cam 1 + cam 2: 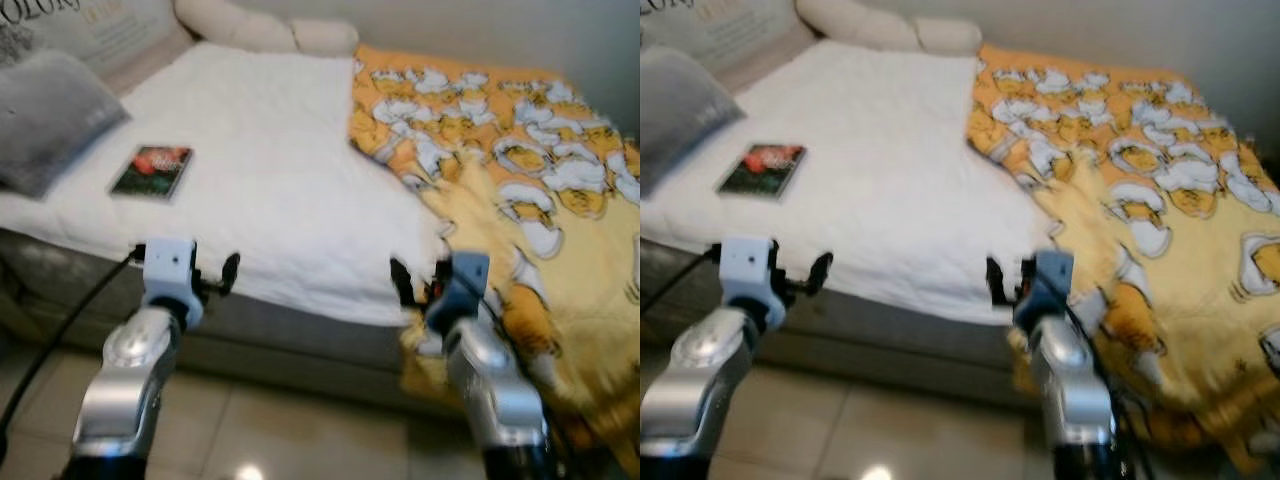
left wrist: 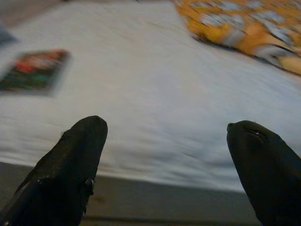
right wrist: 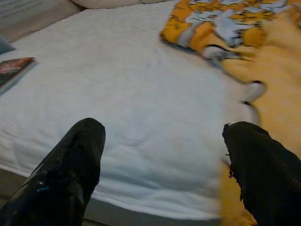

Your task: Clean up the room

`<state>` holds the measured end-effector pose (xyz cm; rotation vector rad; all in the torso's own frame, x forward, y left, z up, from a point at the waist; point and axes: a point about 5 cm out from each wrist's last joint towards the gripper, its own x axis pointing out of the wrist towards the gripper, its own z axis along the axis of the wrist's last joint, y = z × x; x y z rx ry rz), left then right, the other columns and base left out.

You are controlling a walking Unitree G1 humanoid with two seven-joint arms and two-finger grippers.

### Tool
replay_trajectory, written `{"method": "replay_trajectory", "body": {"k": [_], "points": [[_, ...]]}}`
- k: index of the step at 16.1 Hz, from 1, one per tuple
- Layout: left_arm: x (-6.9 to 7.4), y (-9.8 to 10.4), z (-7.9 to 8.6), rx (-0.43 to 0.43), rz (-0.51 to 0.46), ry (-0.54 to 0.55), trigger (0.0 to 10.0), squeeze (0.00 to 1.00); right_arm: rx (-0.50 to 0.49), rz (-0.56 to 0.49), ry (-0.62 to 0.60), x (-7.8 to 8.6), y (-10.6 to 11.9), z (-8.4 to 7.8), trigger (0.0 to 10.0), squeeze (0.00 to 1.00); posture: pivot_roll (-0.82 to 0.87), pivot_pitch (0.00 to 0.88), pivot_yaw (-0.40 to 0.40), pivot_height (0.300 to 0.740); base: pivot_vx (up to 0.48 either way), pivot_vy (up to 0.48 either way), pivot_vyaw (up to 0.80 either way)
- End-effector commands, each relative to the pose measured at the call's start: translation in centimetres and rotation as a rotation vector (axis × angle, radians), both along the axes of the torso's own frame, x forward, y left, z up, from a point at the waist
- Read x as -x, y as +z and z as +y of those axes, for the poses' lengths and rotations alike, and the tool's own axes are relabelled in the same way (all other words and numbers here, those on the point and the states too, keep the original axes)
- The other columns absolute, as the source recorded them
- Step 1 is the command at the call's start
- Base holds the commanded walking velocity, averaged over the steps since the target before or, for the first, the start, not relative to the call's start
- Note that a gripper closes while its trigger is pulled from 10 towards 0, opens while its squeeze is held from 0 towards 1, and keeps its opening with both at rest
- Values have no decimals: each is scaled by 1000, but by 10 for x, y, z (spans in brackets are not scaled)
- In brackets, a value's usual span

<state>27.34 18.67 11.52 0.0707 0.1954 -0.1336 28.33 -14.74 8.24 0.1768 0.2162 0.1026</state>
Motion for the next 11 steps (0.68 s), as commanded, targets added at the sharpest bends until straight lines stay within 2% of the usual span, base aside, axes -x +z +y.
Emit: {"method": "replay_trajectory", "body": {"k": [1,4,11], "points": [[-2,4,-3,1,-17,-21,10000,86,-4,15,-17,2,-3,-4,10000,0,91,0,-33,740,0,0,0],[-3,7,-3,17,-35,-34,10000,102,16,11,10,2,-3,0,10000,0,86,0,-29,740,0,0,0],[-5,7,-3,16,-40,-45,10000,98,43,9,30,-1,-3,3,10000,0,90,0,-31,740,277,0,0]]}}
